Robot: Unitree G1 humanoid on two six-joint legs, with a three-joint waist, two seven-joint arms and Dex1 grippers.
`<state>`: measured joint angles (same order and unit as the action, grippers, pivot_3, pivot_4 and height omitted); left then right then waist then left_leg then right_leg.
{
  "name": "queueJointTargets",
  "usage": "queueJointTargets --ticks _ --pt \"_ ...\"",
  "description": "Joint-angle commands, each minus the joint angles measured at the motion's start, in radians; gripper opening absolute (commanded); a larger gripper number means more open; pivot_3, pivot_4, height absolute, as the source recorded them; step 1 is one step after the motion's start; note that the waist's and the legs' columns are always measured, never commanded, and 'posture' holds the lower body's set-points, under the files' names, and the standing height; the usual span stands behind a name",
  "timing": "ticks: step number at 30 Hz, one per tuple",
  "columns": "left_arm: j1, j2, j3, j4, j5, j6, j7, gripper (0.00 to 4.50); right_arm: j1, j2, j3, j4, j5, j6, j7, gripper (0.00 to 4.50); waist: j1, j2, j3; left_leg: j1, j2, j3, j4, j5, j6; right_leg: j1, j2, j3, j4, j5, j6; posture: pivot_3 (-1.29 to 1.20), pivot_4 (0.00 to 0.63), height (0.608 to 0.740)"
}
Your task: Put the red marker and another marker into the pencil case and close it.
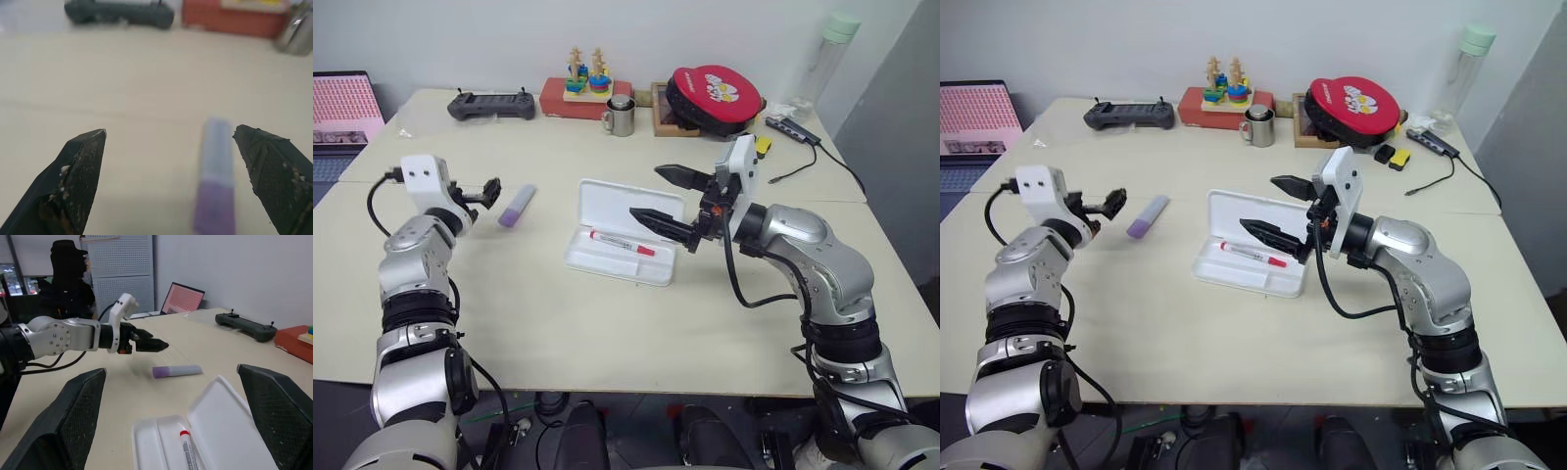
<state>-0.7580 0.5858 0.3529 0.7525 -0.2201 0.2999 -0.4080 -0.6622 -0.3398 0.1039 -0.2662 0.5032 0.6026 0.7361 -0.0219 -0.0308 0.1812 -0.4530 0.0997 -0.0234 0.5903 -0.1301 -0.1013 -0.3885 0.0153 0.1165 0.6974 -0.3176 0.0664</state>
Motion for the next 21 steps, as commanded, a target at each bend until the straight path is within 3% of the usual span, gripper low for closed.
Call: queueJointTargets --ticks 1,16,21 --pt "-0.030 -0.004 -0.071 0.027 0.034 -0.044 -0.064 4.48 -0.023 0.003 0.002 -0.027 0.014 -0.019 0.019 4.50 0.001 0.000 0.000 0.000 0.000 0.000 0.000 0.000 0.000 0.000 0.000 0.000 0.000 0.000 0.000 0.00 0.150 0.740" --pt "-0.109 -0.008 -0.152 0.286 0.102 -0.101 -0.077 4.48 -0.014 -0.006 -0.010 -0.048 0.012 -0.012 0.002 4.50 -0.009 0.000 0.000 0.000 0.000 0.000 -0.001 0.000 0.000 0.000 0.000 0.000 0.000 0.000 0.000 0.00 0.150 0.740" --pt "-0.125 -0.013 -0.162 0.310 0.113 -0.128 -0.082 3.65 -0.010 -0.013 -0.011 -0.054 0.013 -0.011 -0.003 4.50 -0.008 0.000 0.000 0.000 0.000 0.000 -0.001 0.000 0.000 0.000 0.000 0.000 0.000 0.000 0.000 0.00 0.150 0.740"
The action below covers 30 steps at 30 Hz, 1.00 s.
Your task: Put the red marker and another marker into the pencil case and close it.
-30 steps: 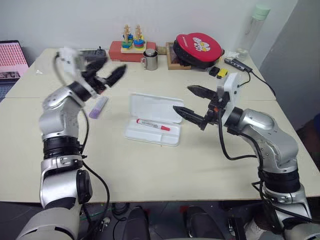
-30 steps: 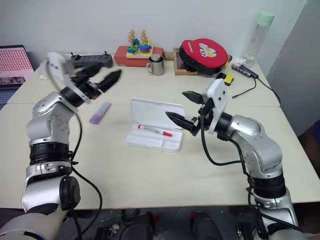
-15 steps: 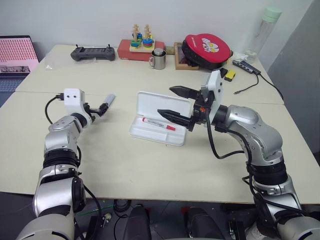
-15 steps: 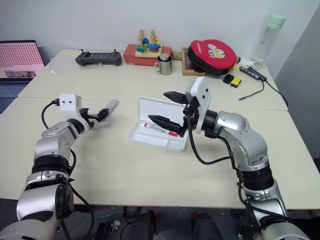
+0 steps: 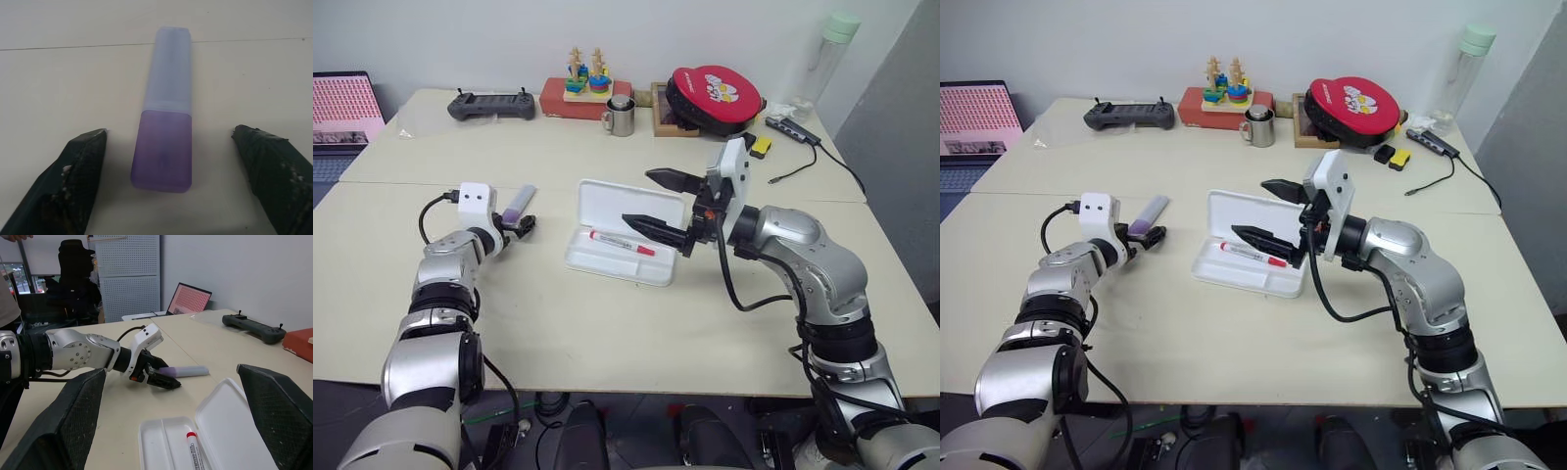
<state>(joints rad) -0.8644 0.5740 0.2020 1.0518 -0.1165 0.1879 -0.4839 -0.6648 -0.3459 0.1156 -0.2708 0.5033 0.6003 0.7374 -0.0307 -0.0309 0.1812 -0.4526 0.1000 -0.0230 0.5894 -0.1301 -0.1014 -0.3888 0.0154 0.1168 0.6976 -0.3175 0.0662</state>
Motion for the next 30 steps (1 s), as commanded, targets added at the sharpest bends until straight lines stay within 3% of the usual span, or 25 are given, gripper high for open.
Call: queueJointTargets --ticks 1,13,16,18,22,27,30 --pt "-0.022 -0.004 -0.010 0.013 0.010 -0.023 -0.006 3.48 -0.006 -0.008 -0.024 -0.051 0.014 -0.008 -0.006 4.50 0.001 0.000 0.000 0.000 0.000 0.000 0.000 0.000 0.000 0.000 0.000 0.000 0.000 0.000 0.000 0.00 0.150 0.740" --pt "-0.029 -0.025 0.010 0.014 -0.008 -0.036 -0.008 1.21 0.009 -0.021 -0.040 -0.062 0.016 -0.005 -0.015 4.50 0.002 0.000 0.000 0.000 0.000 0.000 0.000 0.000 0.000 0.000 0.000 0.000 0.000 0.000 0.000 0.00 0.150 0.740" --pt "-0.043 -0.027 0.042 -0.002 -0.039 -0.066 -0.014 1.21 0.014 -0.032 -0.049 -0.064 0.019 -0.004 -0.014 4.50 0.002 0.000 0.000 0.000 0.000 0.000 0.000 0.000 0.000 0.000 0.000 0.000 0.000 0.000 0.000 0.00 0.150 0.740" --pt "-0.080 -0.042 0.096 -0.088 -0.128 -0.121 -0.121 1.21 0.018 -0.055 -0.076 -0.067 0.028 -0.002 -0.011 4.50 0.003 0.000 0.000 0.000 0.000 0.000 0.000 0.000 0.000 0.000 0.000 0.000 0.000 0.000 0.000 0.00 0.150 0.740" --pt "-0.108 -0.068 0.123 -0.307 -0.307 -0.038 -0.404 1.21 0.026 -0.094 -0.134 -0.079 0.063 0.003 -0.008 4.50 0.010 -0.002 0.001 -0.003 0.000 -0.001 0.000 0.000 0.000 -0.001 0.000 -0.002 -0.001 0.001 -0.002 0.00 0.150 0.740" --pt "-0.076 -0.025 -0.044 -0.529 -0.363 0.060 -0.817 1.21 0.076 -0.143 -0.173 -0.112 0.076 0.002 -0.002 4.50 -0.002 0.000 0.000 -0.002 0.000 -0.001 -0.001 0.000 0.000 0.000 0.000 -0.001 -0.002 0.002 -0.004 0.00 0.150 0.740" --pt "-0.043 0.018 -0.151 -0.592 -0.316 0.053 -0.959 1.21 0.093 -0.156 -0.183 -0.120 0.071 -0.005 -0.019 4.50 -0.010 0.001 0.000 -0.001 0.000 -0.001 -0.002 0.000 0.000 0.000 0.000 -0.001 -0.001 0.002 -0.005 0.00 0.150 0.740"
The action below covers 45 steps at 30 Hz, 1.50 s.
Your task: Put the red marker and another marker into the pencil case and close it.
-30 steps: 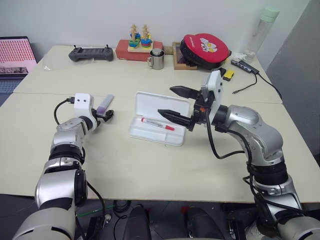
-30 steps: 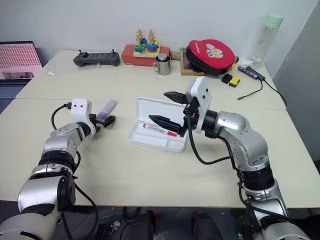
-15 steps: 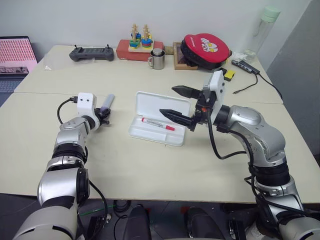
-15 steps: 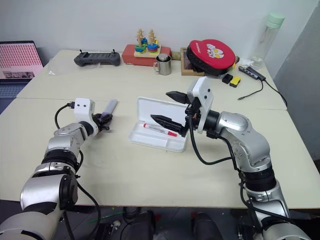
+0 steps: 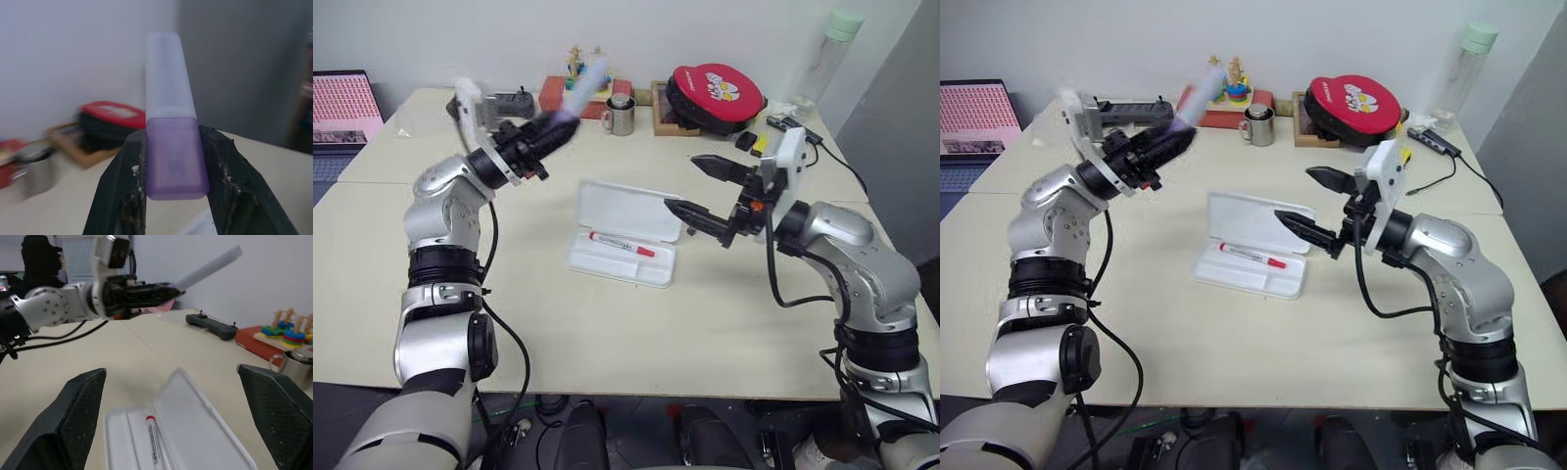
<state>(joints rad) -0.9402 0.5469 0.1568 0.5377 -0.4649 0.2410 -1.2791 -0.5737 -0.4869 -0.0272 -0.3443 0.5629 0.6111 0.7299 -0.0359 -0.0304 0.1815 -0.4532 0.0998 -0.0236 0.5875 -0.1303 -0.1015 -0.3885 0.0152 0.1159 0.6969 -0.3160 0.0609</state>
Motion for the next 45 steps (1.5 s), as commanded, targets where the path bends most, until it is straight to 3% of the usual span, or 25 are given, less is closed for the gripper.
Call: queueJointTargets --ticks 1,6,14,19,24,42,44,45 --pt "0.039 0.062 -0.148 -0.076 0.078 -0.045 -0.198 1.21 0.009 -0.019 -0.043 -0.052 0.011 -0.018 -0.015 4.50 -0.010 0.001 0.000 0.000 0.000 0.000 0.000 0.000 0.000 0.000 0.000 0.000 0.000 0.000 0.000 0.00 0.150 0.740" --pt "0.029 0.111 -0.251 0.000 0.186 -0.197 -0.322 1.21 0.034 -0.021 -0.046 -0.071 0.010 -0.023 -0.033 4.50 -0.021 0.000 0.000 0.000 0.000 0.000 0.001 0.000 0.000 -0.001 0.001 0.001 0.001 -0.002 0.004 0.00 0.150 0.740" --pt "-0.051 0.166 -0.401 0.263 0.353 -0.476 -0.335 1.21 0.086 -0.016 -0.035 -0.116 0.007 -0.021 -0.067 4.50 -0.019 0.000 0.000 0.000 0.000 0.000 0.001 0.000 0.000 -0.001 0.000 0.002 0.000 -0.003 0.003 0.00 0.150 0.740" --pt "-0.070 0.164 -0.446 0.346 0.405 -0.545 -0.335 1.21 0.092 -0.021 -0.032 -0.123 0.004 -0.019 -0.073 4.50 -0.019 0.000 0.001 0.000 0.000 0.000 0.001 0.000 0.001 -0.001 0.000 0.002 0.000 -0.004 0.002 0.00 0.150 0.740" --pt "-0.078 0.156 -0.474 0.358 0.381 -0.524 -0.335 1.21 0.095 -0.024 -0.029 -0.130 0.007 -0.014 -0.076 4.50 -0.019 0.000 0.001 -0.001 0.000 0.000 0.001 0.000 0.001 -0.001 0.000 0.001 0.000 -0.004 0.003 0.00 0.150 0.740" --pt "-0.099 0.144 -0.446 0.435 0.492 -0.593 -0.319 1.21 0.090 -0.020 -0.012 -0.128 0.011 -0.016 -0.073 4.50 -0.019 0.000 0.001 -0.001 0.000 0.000 0.001 0.000 0.001 -0.001 0.000 0.001 0.001 -0.004 0.002 0.00 0.150 0.740" --pt "-0.100 0.138 -0.446 0.435 0.495 -0.597 -0.316 1.91 0.091 -0.019 -0.008 -0.127 0.009 -0.017 -0.073 4.50 -0.019 0.000 0.001 -0.001 0.000 0.000 0.001 0.000 0.001 -0.001 0.000 0.001 0.001 -0.004 0.003 0.00 0.150 0.740" --pt "-0.101 0.136 -0.445 0.435 0.496 -0.598 -0.314 2.03 0.092 -0.019 -0.007 -0.126 0.008 -0.016 -0.073 4.50 -0.019 0.000 0.001 -0.001 0.000 0.000 0.001 0.000 0.001 -0.001 0.000 0.001 0.001 -0.004 0.002 0.00 0.150 0.740"
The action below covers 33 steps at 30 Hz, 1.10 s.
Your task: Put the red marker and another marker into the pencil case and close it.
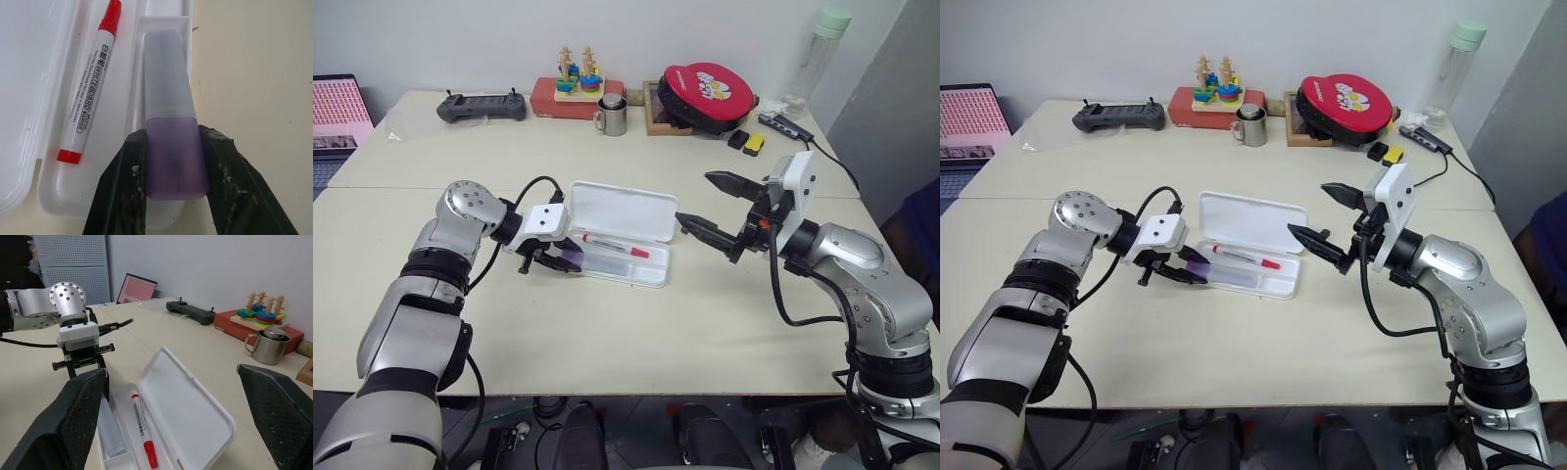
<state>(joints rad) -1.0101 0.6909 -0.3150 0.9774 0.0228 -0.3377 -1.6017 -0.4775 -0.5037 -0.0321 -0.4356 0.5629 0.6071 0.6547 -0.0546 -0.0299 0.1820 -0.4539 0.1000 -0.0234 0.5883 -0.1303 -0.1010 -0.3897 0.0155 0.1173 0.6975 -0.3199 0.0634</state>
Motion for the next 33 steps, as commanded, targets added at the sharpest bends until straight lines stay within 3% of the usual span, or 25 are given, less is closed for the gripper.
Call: queueJointTargets --ticks 1,9,13,20,23,33 --pt "-0.031 -0.009 0.027 -0.004 0.009 -0.021 0.009 2.19 -0.004 -0.002 -0.002 -0.035 0.008 -0.012 0.002 4.50 0.000 0.000 0.000 0.000 0.000 0.000 0.000 0.000 0.000 0.000 0.000 0.000 0.000 0.000 0.000 0.00 0.150 0.740" --pt "-0.052 -0.046 0.092 -0.005 -0.046 0.031 -0.001 3.78 0.015 0.011 0.021 0.007 -0.022 -0.002 -0.033 4.50 0.000 0.000 0.000 0.000 0.000 0.000 0.000 0.000 0.000 0.000 0.000 0.000 0.000 0.000 0.000 0.00 0.150 0.740" --pt "-0.040 -0.082 0.173 -0.074 -0.151 0.155 -0.003 4.49 0.025 0.024 0.051 0.093 -0.108 0.023 -0.114 4.50 0.000 0.000 0.000 0.000 0.000 0.000 0.000 0.000 0.000 0.000 0.000 0.000 0.000 0.000 0.000 0.00 0.150 0.740" --pt "0.014 -0.153 0.317 -0.284 -0.324 0.429 0.108 4.49 -0.025 0.111 0.093 0.317 -0.310 0.061 -0.355 4.50 -0.001 0.000 0.000 0.000 0.000 0.000 0.001 0.000 0.000 0.000 0.000 0.000 0.001 0.000 0.000 0.00 0.150 0.740" --pt "0.046 -0.180 0.349 -0.365 -0.359 0.494 0.183 4.49 -0.077 0.205 0.066 0.442 -0.339 0.005 -0.436 4.50 -0.004 0.000 0.000 0.000 0.000 0.000 0.001 0.000 0.000 0.000 0.000 0.000 0.002 0.001 0.000 0.00 0.150 0.740" --pt "0.126 -0.219 0.359 -0.550 -0.419 0.591 0.264 4.49 -0.177 0.317 0.055 0.656 -0.408 -0.123 -0.492 4.50 0.000 0.000 0.000 0.001 0.000 -0.001 0.001 0.000 0.000 0.001 0.000 0.000 0.002 0.003 -0.003 0.00 0.150 0.740"
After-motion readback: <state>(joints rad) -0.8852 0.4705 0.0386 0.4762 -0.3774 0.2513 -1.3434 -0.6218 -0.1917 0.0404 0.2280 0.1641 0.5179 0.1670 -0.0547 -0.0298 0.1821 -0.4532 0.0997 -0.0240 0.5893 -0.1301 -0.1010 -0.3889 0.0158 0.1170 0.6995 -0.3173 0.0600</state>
